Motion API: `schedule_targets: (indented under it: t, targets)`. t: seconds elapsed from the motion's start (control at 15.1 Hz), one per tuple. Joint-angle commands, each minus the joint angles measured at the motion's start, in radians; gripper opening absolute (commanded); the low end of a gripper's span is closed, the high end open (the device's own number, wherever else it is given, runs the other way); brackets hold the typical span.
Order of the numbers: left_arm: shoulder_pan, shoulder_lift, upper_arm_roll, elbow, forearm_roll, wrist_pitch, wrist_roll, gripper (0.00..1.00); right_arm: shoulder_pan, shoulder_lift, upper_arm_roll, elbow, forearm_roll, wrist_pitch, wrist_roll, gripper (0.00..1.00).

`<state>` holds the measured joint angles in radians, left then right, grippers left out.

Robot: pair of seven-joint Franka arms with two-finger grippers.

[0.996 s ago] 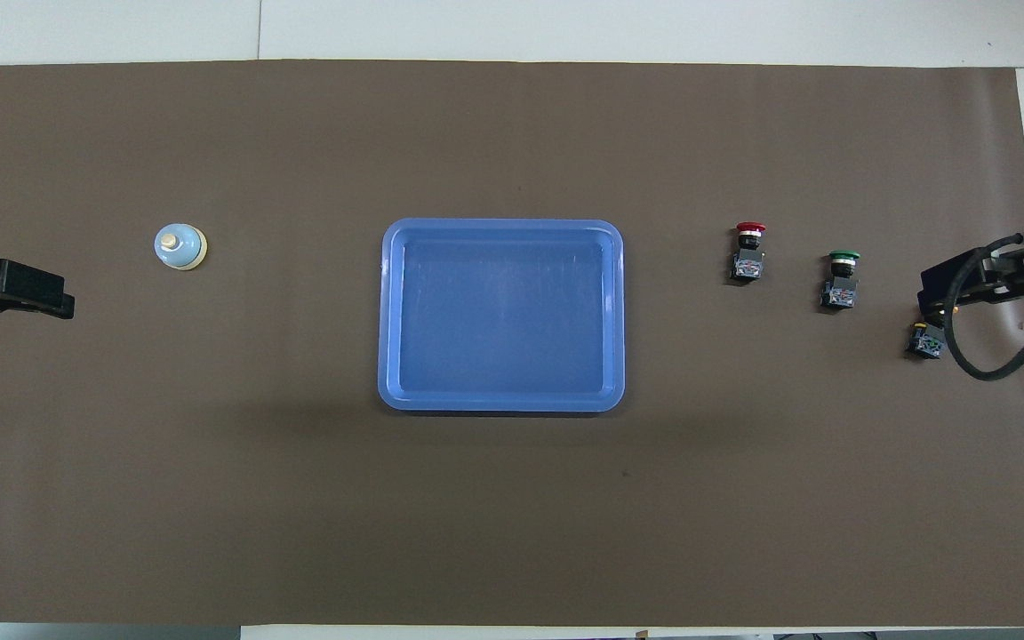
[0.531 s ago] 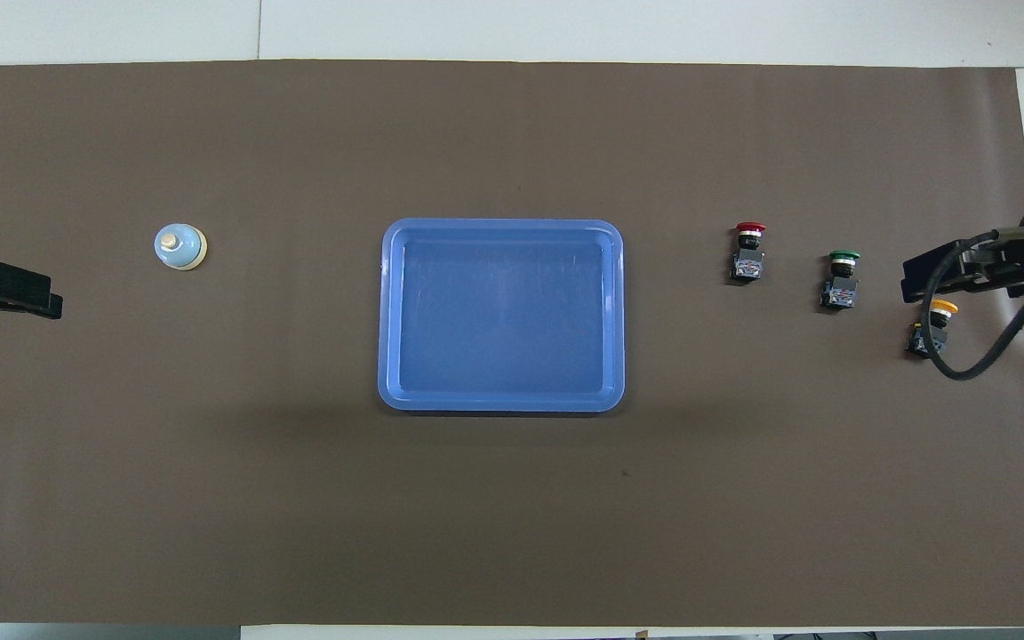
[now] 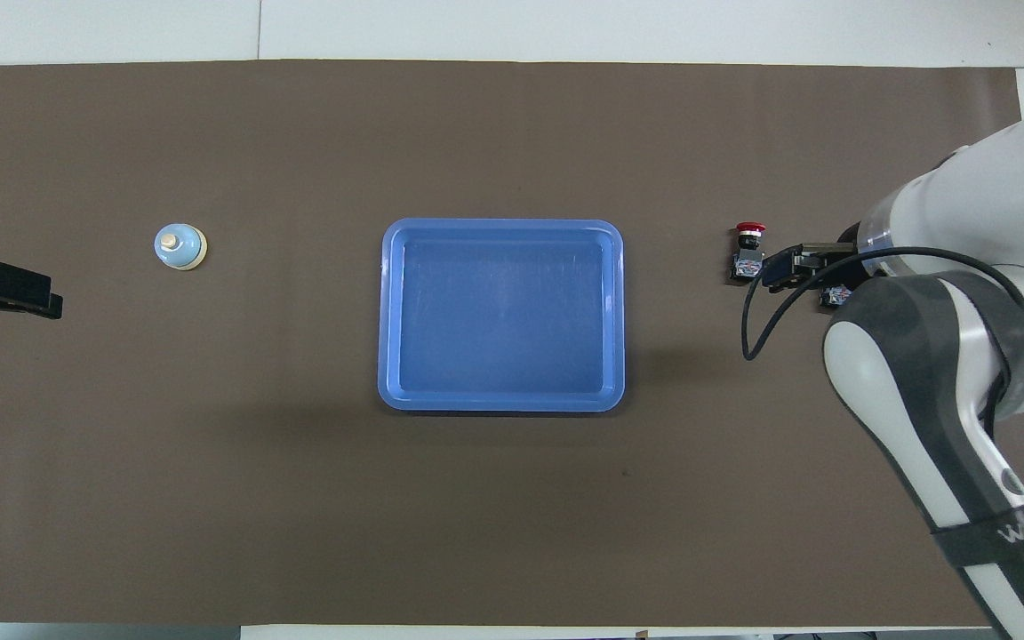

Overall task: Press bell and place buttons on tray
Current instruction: 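Reach the right gripper to the red-capped button and grasp it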

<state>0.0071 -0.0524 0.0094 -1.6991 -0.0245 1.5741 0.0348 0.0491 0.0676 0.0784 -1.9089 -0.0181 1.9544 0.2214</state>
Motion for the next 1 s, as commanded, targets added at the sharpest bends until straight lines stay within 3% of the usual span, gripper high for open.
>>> schedule_targets:
  t: [0.0, 0.2, 0.73, 0.93]
  targets:
    - [-0.001, -0.021, 0.001, -0.017, 0.006, 0.000, -0.010, 1.00, 0.008, 0.029, 0.001, -0.126, 0.015, 0.194, 0.062, 1.00]
    - [-0.001, -0.021, 0.000, -0.017, 0.006, 0.000, -0.010, 1.00, 0.008, 0.066, 0.001, -0.194, 0.013, 0.323, 0.081, 1.00]
    - [-0.001, -0.021, 0.001, -0.017, 0.006, 0.000, -0.010, 1.00, -0.037, 0.228, -0.003, -0.139, 0.001, 0.468, -0.020, 1.00]
    - [-0.001, -0.021, 0.001, -0.017, 0.006, 0.000, -0.010, 1.00, -0.037, 0.247, -0.003, -0.119, 0.001, 0.480, -0.020, 1.00]
